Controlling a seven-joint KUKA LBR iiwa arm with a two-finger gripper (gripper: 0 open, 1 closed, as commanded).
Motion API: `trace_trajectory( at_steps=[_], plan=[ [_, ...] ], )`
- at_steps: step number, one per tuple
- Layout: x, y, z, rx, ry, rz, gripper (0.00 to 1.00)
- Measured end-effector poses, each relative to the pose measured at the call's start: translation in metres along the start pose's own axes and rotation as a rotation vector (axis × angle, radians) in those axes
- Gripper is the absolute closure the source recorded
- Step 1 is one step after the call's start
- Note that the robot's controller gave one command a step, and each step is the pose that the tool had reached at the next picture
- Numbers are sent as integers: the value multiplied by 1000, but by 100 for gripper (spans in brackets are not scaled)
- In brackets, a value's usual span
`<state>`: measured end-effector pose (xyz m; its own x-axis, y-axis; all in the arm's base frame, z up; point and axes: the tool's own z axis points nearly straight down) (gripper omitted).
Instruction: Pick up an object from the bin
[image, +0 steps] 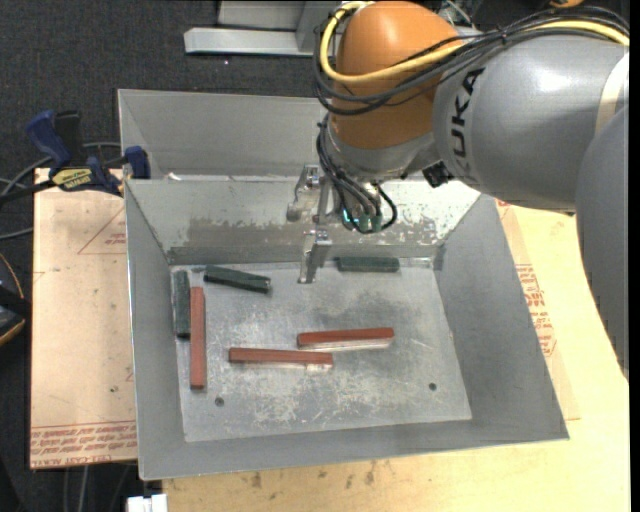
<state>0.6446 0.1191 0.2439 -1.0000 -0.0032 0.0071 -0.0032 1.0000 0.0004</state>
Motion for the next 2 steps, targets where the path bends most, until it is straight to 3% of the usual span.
trace_trajectory(
  at_steps=[1,2],
  plan=[
    [-1,-1,-6,-1,-9,2,0],
    [26,-21,49,-1,-12,-33,0]
  ],
)
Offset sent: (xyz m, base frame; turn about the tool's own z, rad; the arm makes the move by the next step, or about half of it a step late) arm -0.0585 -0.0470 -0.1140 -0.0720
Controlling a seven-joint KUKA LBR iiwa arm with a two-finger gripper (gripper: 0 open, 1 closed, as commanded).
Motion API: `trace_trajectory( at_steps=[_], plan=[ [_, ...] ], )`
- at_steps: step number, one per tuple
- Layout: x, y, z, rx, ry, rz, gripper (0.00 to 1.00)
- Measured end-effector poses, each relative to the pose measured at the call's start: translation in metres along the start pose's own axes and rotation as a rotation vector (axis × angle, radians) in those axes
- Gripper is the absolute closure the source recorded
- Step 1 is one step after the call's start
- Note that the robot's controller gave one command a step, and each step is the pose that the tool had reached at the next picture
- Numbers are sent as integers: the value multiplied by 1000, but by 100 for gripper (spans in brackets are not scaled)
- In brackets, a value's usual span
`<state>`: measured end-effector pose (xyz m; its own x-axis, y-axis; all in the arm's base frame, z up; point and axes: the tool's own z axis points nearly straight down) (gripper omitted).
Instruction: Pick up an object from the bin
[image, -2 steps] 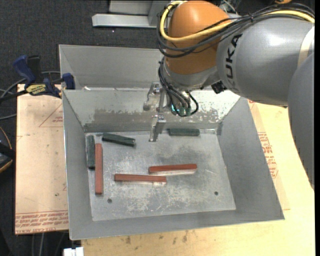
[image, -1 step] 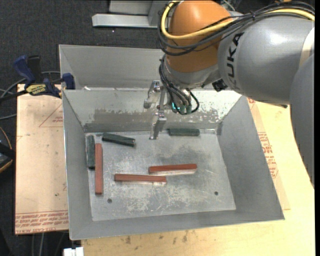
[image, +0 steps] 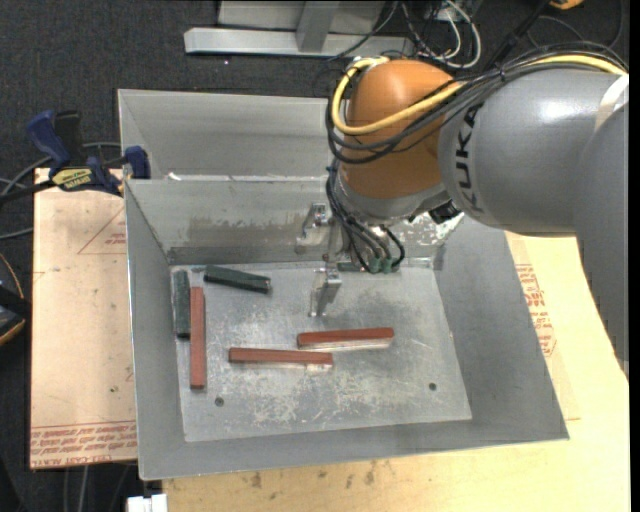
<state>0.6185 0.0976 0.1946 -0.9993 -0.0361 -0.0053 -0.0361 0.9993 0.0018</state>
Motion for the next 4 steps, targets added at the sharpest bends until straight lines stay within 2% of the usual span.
trace_trajectory(
  at_steps=[1,2,3,4],
  plan=[
    [49,14,39,2,6,-34,0],
    [11,-8,115,-4,-9,-74,100],
    [11,-8,115,-4,-9,-74,100],
    [6,-10,-57,0,-8,-54,100]
  ],
)
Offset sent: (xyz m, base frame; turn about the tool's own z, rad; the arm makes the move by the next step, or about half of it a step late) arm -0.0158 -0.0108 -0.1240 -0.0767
